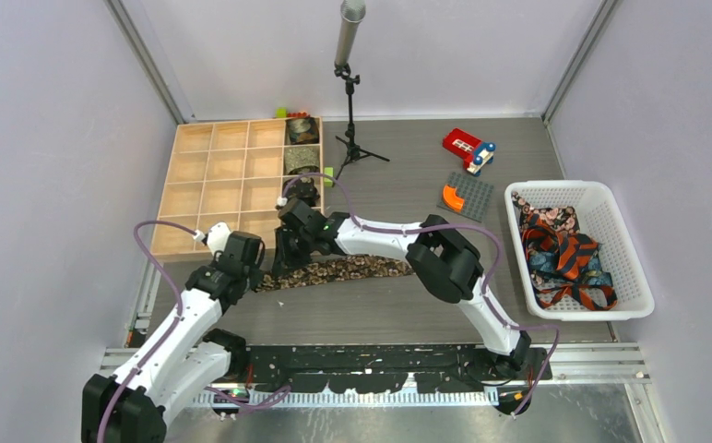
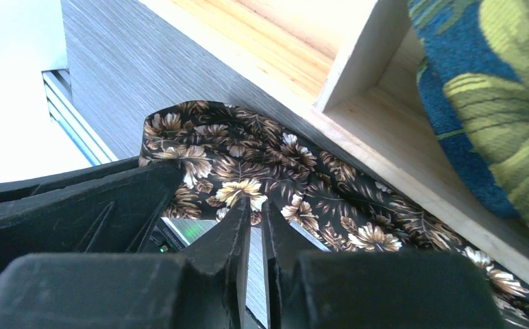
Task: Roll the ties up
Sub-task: Roll the tie at the center of the board.
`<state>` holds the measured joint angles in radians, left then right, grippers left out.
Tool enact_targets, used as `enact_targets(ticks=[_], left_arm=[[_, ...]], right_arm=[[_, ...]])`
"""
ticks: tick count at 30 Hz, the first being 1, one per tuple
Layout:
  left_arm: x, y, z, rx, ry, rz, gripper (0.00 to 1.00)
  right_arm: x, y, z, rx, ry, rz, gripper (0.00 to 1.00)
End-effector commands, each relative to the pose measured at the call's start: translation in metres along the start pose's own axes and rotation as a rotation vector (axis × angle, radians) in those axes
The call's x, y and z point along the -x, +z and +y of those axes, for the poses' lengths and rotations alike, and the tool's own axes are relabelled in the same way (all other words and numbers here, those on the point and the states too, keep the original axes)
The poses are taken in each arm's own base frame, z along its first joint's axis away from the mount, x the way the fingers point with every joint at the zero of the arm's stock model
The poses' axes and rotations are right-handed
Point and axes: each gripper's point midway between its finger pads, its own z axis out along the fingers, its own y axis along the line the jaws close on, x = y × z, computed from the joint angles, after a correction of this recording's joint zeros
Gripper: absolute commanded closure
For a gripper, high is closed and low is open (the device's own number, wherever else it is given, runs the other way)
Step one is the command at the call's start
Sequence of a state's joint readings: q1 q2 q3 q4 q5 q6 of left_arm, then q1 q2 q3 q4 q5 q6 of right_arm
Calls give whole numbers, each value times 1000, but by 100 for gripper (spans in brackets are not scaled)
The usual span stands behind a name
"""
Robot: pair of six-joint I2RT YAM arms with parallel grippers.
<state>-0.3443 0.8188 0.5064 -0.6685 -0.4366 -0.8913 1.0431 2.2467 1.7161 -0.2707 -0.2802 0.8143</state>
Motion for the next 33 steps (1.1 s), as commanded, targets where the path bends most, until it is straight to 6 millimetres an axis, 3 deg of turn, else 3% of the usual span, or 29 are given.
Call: enact_targets(ticks=[1, 8, 20, 26, 33], left_arm=[[26, -7, -10, -8, -43, -83, 100], [32, -14, -12, -22, -35, -98, 100], [38, -22, -13, -46, 15, -106, 100], [40, -25, -20, -88, 64, -104, 100], [15, -7, -22, -97, 76, -35, 100]], right_arm=[[4, -12, 23, 74, -25, -14, 83], [-5, 11, 27, 109, -8, 23, 83], [6, 41, 46, 222, -27, 24, 83], [2, 42, 51, 263, -72, 52, 83], [1, 30, 36, 240, -81, 40, 83]])
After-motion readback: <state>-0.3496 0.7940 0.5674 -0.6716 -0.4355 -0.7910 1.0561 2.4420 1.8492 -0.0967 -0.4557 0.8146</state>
